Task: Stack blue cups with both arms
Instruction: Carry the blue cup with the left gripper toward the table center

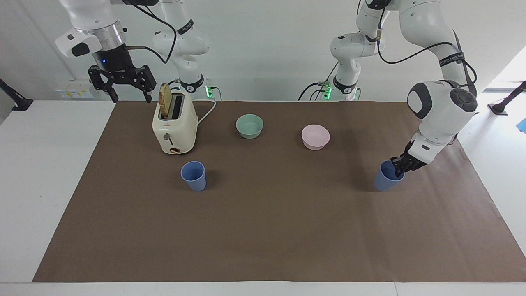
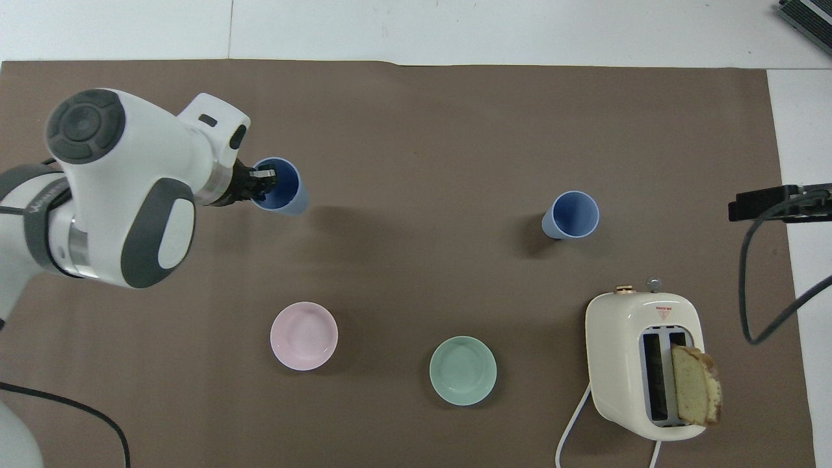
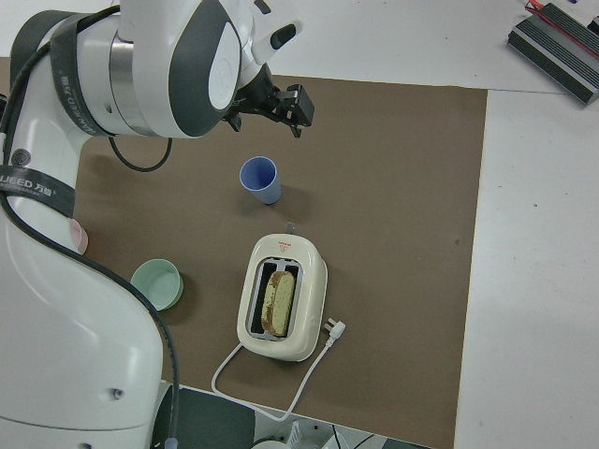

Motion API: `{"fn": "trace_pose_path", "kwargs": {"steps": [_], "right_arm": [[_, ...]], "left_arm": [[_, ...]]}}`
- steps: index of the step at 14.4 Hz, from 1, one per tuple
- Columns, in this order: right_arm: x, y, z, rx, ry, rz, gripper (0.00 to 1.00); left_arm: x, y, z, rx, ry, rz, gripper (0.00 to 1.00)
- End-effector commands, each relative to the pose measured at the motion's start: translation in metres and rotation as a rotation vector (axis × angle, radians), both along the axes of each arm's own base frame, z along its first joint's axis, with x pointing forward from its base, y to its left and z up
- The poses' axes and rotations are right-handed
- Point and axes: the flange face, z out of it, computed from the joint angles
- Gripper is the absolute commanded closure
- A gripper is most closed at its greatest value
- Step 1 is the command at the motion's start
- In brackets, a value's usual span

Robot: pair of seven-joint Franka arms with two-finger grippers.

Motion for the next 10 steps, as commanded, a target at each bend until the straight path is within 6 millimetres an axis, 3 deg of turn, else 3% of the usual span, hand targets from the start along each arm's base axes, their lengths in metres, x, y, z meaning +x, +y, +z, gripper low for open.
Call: {"fn": "trace_pose_path", "kwargs": {"steps": [1, 2, 5, 10], "right_arm": [[-0.005, -0.003, 0.000, 0.007, 0.000, 0.009, 0.00], [-0.005, -0.003, 0.000, 0.007, 0.000, 0.009, 0.00], [-0.005, -0.002, 0.000, 0.007, 0.000, 0.011, 0.00], [-0.005, -0.002, 0.000, 0.007, 0.000, 0.011, 0.00]], "left_arm": [[-0.019, -0.059, 0.000, -0.018, -0.008, 0.019, 1.00], [-0.029, -0.083, -0.006, -0.019, -0.015, 0.002, 1.00], [-0.040, -0.118, -0.036, -0.009, -0.008, -0.049, 1.00], [-0.051, -0.134, -0.079, 0.030, -0.022, -0.090, 1.00]]}}
